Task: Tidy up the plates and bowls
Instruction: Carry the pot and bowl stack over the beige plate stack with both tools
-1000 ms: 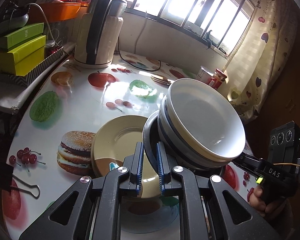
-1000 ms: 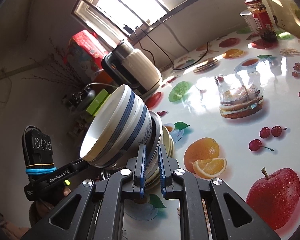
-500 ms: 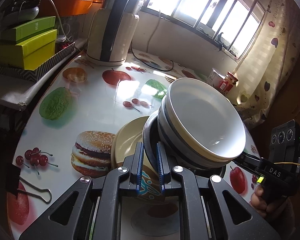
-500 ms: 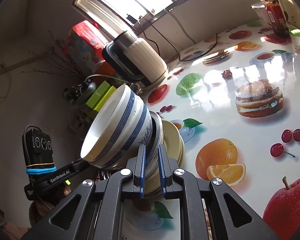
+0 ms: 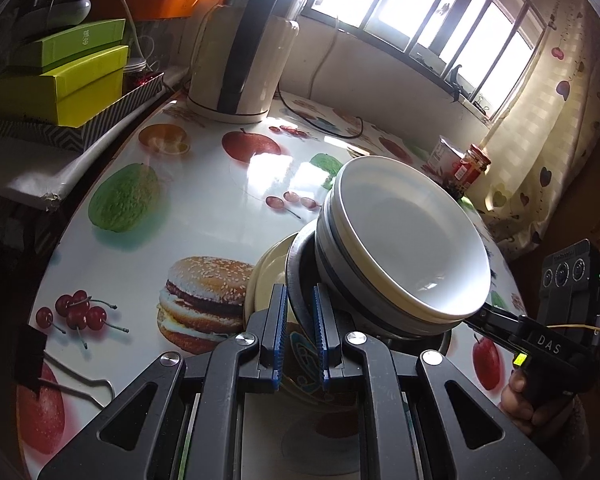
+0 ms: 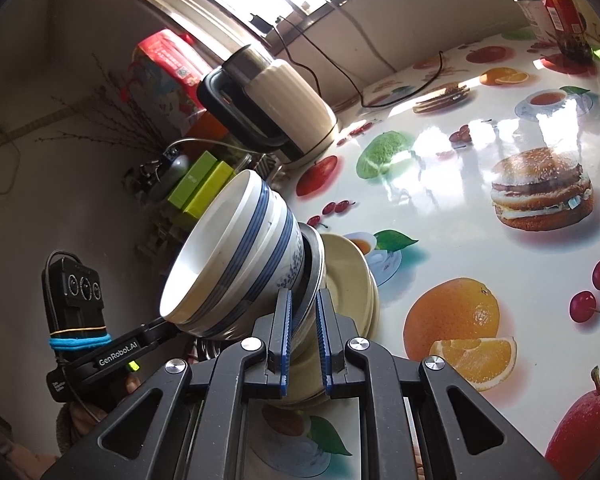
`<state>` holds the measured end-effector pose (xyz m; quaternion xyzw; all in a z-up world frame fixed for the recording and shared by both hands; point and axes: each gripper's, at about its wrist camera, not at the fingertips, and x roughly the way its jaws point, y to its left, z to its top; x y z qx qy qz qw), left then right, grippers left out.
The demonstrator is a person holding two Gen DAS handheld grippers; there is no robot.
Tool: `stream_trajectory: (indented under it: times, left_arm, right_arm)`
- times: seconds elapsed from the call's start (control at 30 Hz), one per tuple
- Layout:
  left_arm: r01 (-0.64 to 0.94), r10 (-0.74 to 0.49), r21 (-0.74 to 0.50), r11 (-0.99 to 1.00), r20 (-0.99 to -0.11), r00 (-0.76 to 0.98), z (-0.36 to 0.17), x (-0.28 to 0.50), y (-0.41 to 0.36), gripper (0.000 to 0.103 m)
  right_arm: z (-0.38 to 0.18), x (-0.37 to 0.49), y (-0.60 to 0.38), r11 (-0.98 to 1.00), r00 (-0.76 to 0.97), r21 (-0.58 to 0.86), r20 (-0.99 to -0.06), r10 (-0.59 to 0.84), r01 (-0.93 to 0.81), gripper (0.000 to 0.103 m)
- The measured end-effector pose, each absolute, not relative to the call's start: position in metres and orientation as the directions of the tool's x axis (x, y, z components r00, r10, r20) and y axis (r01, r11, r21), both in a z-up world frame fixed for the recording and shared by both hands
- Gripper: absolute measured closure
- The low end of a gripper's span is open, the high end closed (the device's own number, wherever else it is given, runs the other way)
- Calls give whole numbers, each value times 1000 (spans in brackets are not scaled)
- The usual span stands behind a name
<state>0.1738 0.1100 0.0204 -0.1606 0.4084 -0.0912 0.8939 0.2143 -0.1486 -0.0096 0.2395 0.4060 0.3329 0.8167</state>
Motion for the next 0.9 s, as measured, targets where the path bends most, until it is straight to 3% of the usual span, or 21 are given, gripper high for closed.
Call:
stream_trajectory:
  times: [0.9]
  left_arm:
    - [21, -267, -336, 942, -710, 652, 16, 171, 106, 89]
  right_arm:
    - [-14, 214, -144, 696, 458, 629, -534, 711, -346, 89]
